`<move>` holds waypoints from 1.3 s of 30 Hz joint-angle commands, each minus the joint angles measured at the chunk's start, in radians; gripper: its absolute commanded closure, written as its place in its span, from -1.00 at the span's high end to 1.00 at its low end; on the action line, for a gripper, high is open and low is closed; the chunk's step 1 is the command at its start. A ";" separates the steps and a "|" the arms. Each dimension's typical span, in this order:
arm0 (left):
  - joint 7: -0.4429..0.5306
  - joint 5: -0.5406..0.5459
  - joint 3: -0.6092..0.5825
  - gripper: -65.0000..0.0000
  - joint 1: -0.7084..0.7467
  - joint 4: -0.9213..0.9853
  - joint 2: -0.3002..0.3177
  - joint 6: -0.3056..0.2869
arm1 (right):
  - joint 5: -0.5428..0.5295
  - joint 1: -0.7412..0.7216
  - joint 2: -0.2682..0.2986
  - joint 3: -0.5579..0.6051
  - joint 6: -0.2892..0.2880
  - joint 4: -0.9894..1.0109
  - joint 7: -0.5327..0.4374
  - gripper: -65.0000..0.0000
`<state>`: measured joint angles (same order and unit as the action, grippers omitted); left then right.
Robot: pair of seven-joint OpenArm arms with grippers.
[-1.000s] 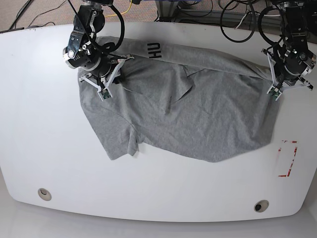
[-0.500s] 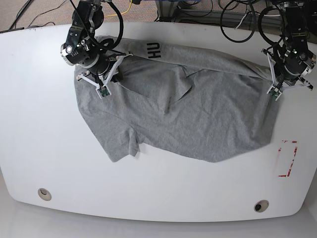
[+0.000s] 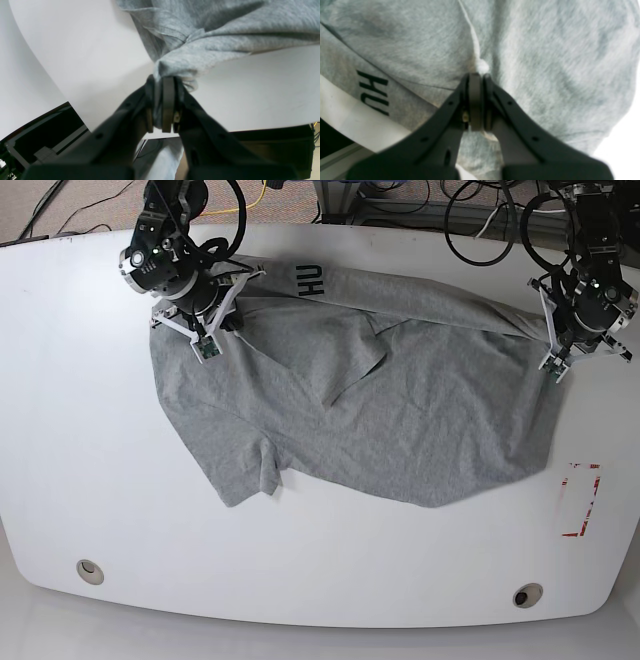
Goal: Layout the t-shirt on the table in an organized manner, then fold the t-shirt properly
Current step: 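Regrasp the shirt edge with the right gripper near the printed text, then lift the shirt edge with both grippers and swing it toward the robot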
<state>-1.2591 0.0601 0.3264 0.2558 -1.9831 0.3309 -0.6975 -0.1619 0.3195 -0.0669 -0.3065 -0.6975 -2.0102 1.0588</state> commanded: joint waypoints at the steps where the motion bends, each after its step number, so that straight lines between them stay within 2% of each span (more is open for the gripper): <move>1: 0.034 -0.006 0.003 -1.00 -0.046 -0.014 0.000 -0.001 | -0.009 -0.012 0.002 -0.003 -0.001 -0.027 -0.013 -1.00; 13: 0.080 -0.007 -0.025 -1.00 -0.313 -0.015 -0.103 -0.001 | -0.006 -0.185 0.032 -0.039 -0.001 -0.022 -0.013 -1.00; 21: 0.080 -0.007 -0.082 -1.00 -0.504 -0.015 -0.112 -0.001 | 0.000 -0.372 0.097 -0.043 -0.001 0.001 -0.012 -1.00; 23: 0.078 -0.007 -0.086 -1.00 -0.556 -0.015 -0.131 -0.001 | 0.000 -0.426 0.123 -0.043 -0.001 0.012 -0.012 -1.00; 27: 0.077 -0.007 -0.094 -1.00 -0.671 -0.018 -0.155 0.020 | 0.000 -0.564 0.187 -0.043 -0.001 0.050 0.024 -1.00; 33: 0.058 -0.007 -0.120 -1.00 -0.873 -0.017 -0.160 0.058 | 0.000 -0.816 0.249 -0.038 -0.001 0.122 0.094 -1.00; 39: -0.034 -0.007 -0.146 -1.00 -1.157 -0.014 -0.161 0.080 | -0.001 -1.101 0.321 -0.033 -0.001 0.203 0.148 -1.00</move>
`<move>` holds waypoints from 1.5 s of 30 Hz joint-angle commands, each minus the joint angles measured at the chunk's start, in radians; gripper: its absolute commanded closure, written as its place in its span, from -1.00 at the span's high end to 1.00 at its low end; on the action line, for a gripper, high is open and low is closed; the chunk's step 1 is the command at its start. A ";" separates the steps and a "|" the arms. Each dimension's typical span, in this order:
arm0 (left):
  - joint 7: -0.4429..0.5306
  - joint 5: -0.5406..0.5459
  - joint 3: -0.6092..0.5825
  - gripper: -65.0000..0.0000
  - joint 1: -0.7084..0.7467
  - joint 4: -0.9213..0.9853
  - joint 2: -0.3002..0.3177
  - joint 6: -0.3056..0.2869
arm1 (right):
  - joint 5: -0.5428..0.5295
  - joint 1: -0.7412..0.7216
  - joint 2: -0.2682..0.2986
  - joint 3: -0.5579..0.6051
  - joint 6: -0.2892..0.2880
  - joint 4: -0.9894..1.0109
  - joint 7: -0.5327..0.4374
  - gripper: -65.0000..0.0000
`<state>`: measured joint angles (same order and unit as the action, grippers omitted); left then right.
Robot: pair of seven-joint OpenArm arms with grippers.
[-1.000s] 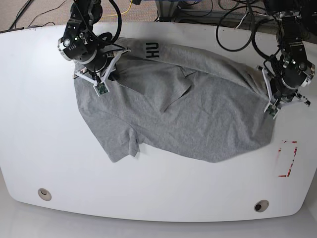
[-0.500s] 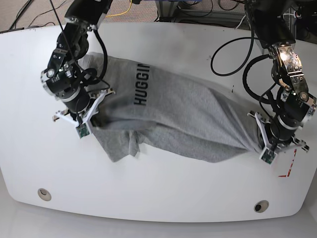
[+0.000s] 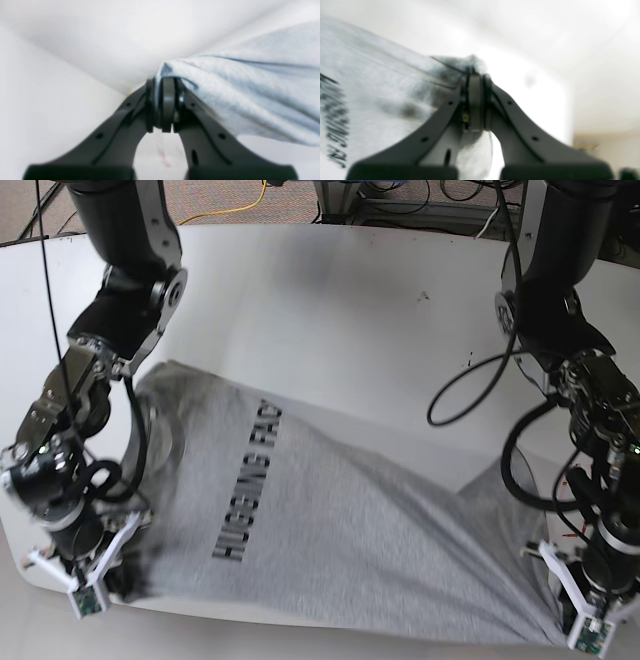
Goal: Layout the t-shirt on the table in an organized manner, then fold the t-shirt properly
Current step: 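Lift the shirt edge with both grippers and swing it toward the robot, then lay the shirt down, stretching its edge taut between both grippers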
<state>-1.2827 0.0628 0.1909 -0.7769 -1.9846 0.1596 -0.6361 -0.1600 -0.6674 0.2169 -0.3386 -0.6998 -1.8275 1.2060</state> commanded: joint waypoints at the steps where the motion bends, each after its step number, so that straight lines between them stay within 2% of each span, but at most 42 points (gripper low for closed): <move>1: -0.021 -0.011 -0.015 -1.00 -0.184 -0.011 0.011 0.023 | -0.003 -0.168 0.048 0.002 0.002 0.041 0.011 -1.00; 9: -0.027 -0.008 -0.021 -1.00 -0.482 0.057 0.011 0.037 | -0.003 -0.453 0.105 0.118 0.002 0.137 0.028 -1.00; 13: -0.028 -0.007 -0.032 -1.00 -0.545 0.087 0.011 0.037 | -0.011 -0.493 0.114 0.134 0.002 0.139 0.034 -1.00; 18: -0.028 -0.007 -0.052 -1.00 -0.525 0.090 0.010 0.035 | -0.013 -0.481 0.115 0.131 0.002 0.096 0.070 -1.00; 25: -0.027 -0.004 -0.052 -1.00 -0.376 0.089 0.013 0.032 | -0.003 -0.314 0.126 0.120 0.002 -0.028 0.100 -1.00; 29: -0.028 -0.004 -0.051 -1.00 -0.247 0.064 0.018 0.025 | -0.011 -0.124 0.137 0.062 0.002 -0.143 0.119 -1.00; 34: -0.028 -0.004 -0.051 -1.00 -0.082 0.040 0.019 -0.031 | -0.011 0.113 0.132 -0.003 0.002 -0.200 0.120 -1.00; 40: -0.030 -0.005 -0.049 -1.00 0.149 0.006 0.019 -0.062 | -0.011 0.386 0.057 -0.129 0.002 -0.203 0.107 -1.00; 45: -0.030 -0.005 -0.049 -1.00 0.345 -0.006 0.015 -0.062 | -0.011 0.581 -0.007 -0.187 0.002 -0.203 0.034 -1.00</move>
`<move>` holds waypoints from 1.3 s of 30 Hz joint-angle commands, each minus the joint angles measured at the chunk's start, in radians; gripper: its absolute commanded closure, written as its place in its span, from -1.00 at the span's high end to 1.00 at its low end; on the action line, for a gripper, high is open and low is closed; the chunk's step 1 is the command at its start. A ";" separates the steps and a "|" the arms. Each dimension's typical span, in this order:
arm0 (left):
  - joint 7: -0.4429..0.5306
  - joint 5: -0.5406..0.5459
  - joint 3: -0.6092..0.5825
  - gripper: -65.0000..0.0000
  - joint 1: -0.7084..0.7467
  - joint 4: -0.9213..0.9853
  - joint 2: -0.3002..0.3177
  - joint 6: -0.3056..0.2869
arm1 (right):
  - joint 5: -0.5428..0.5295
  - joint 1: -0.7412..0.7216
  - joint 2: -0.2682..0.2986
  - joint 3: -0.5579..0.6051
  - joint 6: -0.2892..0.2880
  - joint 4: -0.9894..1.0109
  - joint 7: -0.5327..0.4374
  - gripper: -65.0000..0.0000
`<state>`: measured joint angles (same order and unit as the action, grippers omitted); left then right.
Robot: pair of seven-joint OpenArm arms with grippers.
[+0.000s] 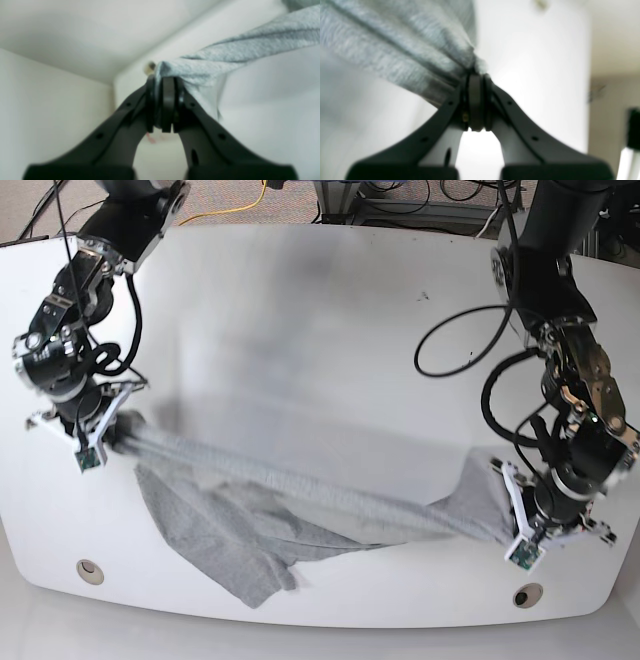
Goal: Layout the t-shirt on the table in an organized manner, then fold the t-shirt properly
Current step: 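Lay the shirt down, stretching its edge taut between both grippers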
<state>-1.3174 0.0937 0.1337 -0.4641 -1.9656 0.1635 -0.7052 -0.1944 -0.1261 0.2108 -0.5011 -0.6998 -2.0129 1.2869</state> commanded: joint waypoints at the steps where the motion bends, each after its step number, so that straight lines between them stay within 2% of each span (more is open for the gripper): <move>1: 0.005 -0.036 0.008 -1.00 0.071 -0.027 0.011 0.007 | 0.023 0.078 -0.012 -0.032 0.002 -0.018 -0.066 -1.00; 8: 0.005 -0.035 0.010 -1.00 0.307 -0.027 0.017 0.007 | 0.023 0.248 -0.067 -0.067 0.002 -0.016 -0.108 -1.00; 12: 0.005 -0.035 0.013 -1.00 0.400 -0.027 0.046 0.007 | 0.023 0.299 -0.081 -0.069 0.002 -0.016 -0.108 -1.00; 20: 0.005 -0.039 0.070 -1.00 0.555 -0.025 0.064 0.007 | 0.023 0.375 -0.083 -0.064 0.002 -0.015 -0.108 -1.00; 27: 0.005 -0.036 0.126 -1.00 0.692 -0.025 0.127 0.007 | 0.023 0.415 -0.083 -0.066 0.002 -0.015 -0.108 -1.00; 34: 0.008 -0.036 0.214 -1.00 0.821 -0.027 0.129 0.007 | 0.028 0.448 -0.083 -0.067 0.002 -0.015 -0.108 -1.00; 39: 0.006 -0.041 0.225 -1.00 0.842 -0.025 0.129 0.007 | 0.031 0.474 -0.083 -0.066 0.002 -0.015 -0.108 -1.00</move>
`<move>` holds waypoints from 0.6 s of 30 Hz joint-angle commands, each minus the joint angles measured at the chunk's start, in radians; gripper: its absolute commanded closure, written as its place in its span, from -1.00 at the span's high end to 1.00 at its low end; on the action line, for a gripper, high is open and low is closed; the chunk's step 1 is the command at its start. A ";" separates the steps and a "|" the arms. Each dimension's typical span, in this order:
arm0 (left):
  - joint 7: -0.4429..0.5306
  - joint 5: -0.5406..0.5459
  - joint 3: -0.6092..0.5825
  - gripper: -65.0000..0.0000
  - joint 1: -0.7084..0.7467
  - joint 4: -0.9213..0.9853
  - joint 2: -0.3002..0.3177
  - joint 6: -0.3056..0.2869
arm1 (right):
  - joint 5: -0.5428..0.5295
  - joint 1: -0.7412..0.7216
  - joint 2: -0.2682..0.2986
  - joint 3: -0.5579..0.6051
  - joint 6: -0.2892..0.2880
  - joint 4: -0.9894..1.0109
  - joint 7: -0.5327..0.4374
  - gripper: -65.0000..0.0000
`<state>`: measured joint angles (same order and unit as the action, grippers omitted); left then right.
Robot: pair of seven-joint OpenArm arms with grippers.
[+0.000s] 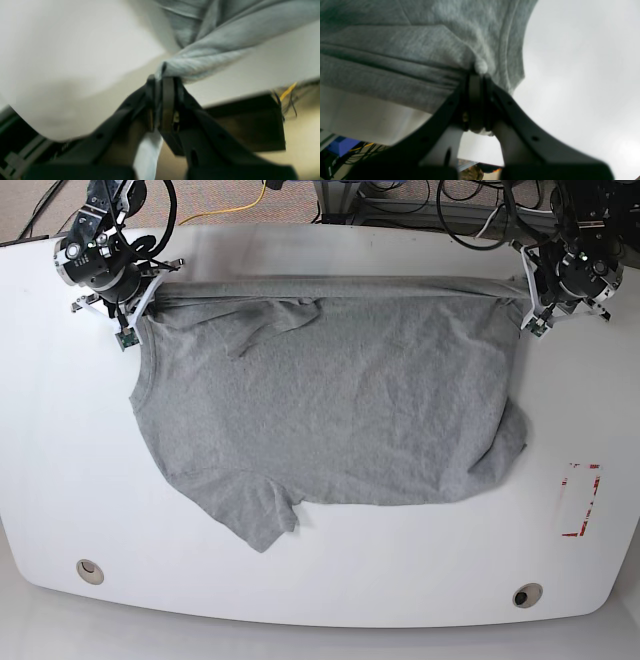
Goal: Layout the t-shirt on the table in an organized manner, then fold the t-shirt properly
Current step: 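Lay the shirt down, stretching its edge taut between both grippers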
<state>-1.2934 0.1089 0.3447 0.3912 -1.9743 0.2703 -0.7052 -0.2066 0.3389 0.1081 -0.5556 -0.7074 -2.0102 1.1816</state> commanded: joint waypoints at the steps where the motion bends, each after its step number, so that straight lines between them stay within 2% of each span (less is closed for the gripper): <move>1: -0.018 -0.056 0.007 -1.00 -0.013 -0.016 0.022 0.007 | 0.042 0.019 0.020 -0.011 0.009 -0.017 -0.002 -1.00; 8: -0.018 -0.056 -0.020 -1.00 -0.036 -0.016 0.048 0.007 | 0.037 0.061 0.018 -0.010 0.009 -0.017 -0.002 -1.00; 18: -0.019 -0.054 -0.026 -1.00 -0.137 -0.018 0.051 0.007 | 0.045 0.065 -0.002 -0.014 0.009 -0.017 -0.002 -1.00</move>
<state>-1.2942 0.0998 0.3111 0.2920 -1.9747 0.3031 -0.7052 -0.1894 0.4076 0.0887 -0.5556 -0.7074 -2.0102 1.1786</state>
